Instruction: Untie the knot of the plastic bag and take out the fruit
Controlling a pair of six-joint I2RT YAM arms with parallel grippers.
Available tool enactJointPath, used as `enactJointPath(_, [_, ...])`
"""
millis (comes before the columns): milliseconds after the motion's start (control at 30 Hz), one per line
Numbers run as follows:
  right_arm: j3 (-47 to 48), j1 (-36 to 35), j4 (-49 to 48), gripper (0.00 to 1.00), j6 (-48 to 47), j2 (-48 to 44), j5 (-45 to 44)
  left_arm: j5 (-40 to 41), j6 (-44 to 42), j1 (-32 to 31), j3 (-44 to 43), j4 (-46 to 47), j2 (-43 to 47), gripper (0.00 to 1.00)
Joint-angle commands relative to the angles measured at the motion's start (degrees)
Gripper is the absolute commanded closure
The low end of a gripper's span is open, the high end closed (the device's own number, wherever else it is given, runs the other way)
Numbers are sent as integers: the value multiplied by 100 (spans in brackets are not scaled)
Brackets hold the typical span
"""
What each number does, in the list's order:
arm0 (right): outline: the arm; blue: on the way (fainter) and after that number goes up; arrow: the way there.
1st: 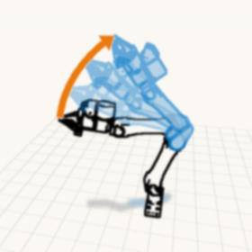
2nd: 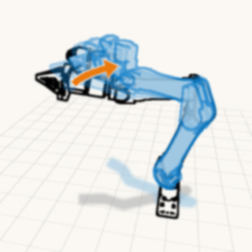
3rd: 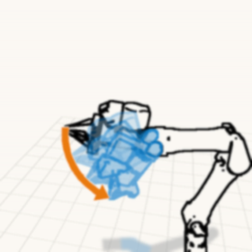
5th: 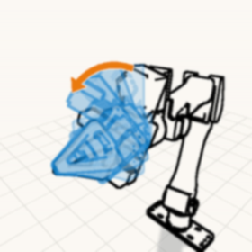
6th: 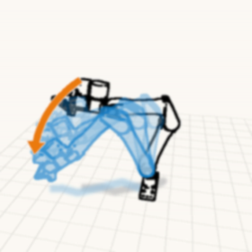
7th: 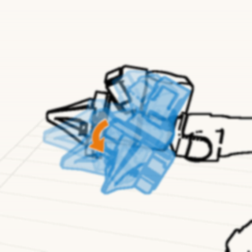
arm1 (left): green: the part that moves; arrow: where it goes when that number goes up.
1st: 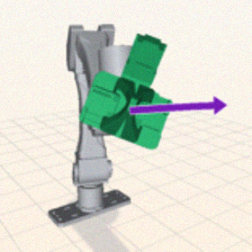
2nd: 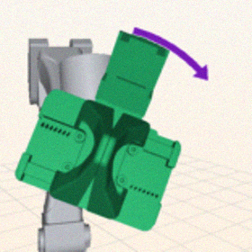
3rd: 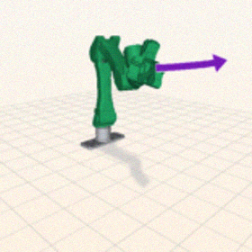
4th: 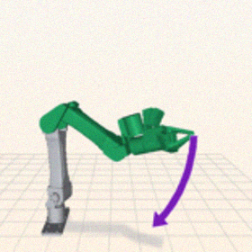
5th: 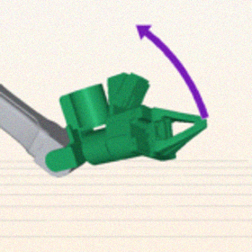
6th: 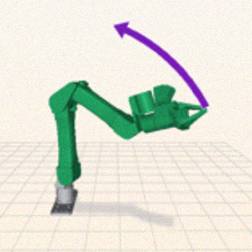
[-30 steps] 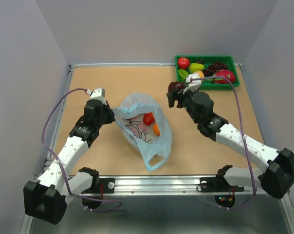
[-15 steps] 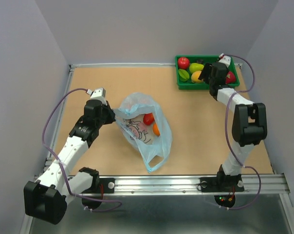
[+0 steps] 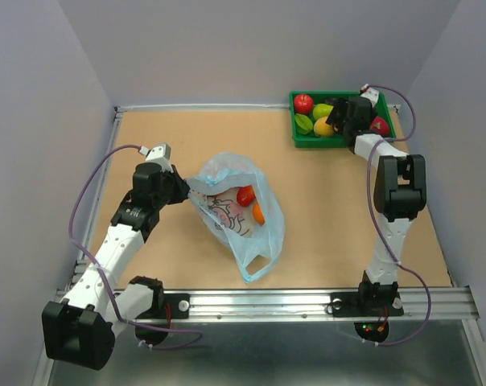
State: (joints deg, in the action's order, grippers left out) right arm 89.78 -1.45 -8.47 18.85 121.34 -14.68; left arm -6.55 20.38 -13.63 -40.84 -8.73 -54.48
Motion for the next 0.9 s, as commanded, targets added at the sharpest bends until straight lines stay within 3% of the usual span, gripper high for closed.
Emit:
enactJointPath(0, [339, 40, -85, 0, 84, -224, -483, -250, -61, 53, 32, 284, 69, 96])
enactJointPath(333, [-65, 40, -93, 0, -83, -901, -229, -295, -69, 71, 50, 302, 78, 96])
enactJointPath(567, [-1021, -127, 11, 0, -311, -2156, 1255, -338, -61, 71, 41, 319, 87, 96])
enactJointPath(867, [-2525, -1681, 794, 4, -1058, -4406, 1679, -532, -34, 71, 85, 363, 51, 96])
